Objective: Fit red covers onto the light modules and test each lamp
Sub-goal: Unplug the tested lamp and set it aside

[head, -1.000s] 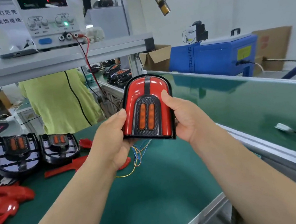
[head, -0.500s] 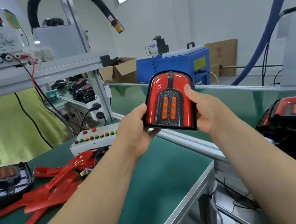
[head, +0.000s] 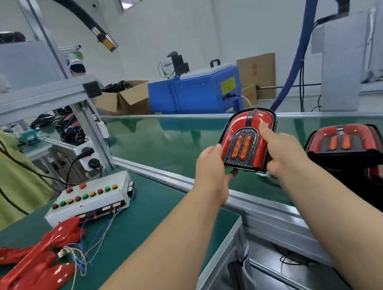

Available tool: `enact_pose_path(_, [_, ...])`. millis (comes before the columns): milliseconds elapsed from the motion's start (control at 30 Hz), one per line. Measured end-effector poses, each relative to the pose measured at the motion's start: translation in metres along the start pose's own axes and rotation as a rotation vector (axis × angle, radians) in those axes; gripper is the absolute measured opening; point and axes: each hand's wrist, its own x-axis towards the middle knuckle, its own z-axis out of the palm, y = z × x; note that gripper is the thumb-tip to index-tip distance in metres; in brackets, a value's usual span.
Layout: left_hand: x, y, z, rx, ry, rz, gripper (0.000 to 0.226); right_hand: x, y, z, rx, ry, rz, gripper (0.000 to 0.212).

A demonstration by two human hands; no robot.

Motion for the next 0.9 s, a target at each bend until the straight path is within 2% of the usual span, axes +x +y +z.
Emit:
enact_pose_path(100, [0.009, -0.020, 0.006, 0.000, 0.023, -0.020, 0.021, 0.009, 0.005, -0.005, 0.019, 0.054, -0.006, 0.026])
enact_pose_path(267, [0.017, -0.042, 0.007, -0.041, 0.022, -0.063, 0.027, 0.018, 0.008, -0.014, -0.030, 0.096, -0.002, 0.039])
enact_pose_path(367, [0.020, -0.047, 0.009, -0.054, 0.007, -0.075, 0.028, 0.022, 0.012, -0.016, -0.080, 0.101, -0.041, 0.035])
enact_pose_path(433, [0.021, -0.048, 0.012, -0.084, 0.009, -0.086, 0.028, 0.024, 0.015, -0.015, -0.149, 0.119, -0.057, 0.031])
enact_pose_path(667, [0.019, -0.052, 0.018, -0.116, -0.012, -0.131, 0.026, 0.031, 0.023, -0.016, -0.404, 0.203, -0.170, 0.047])
enact_pose_path(900, [0.023, -0.060, 0.017, -0.142, 0.007, -0.146, 0.024, 0.035, 0.030, -0.018, -0.608, 0.238, -0.273, 0.041])
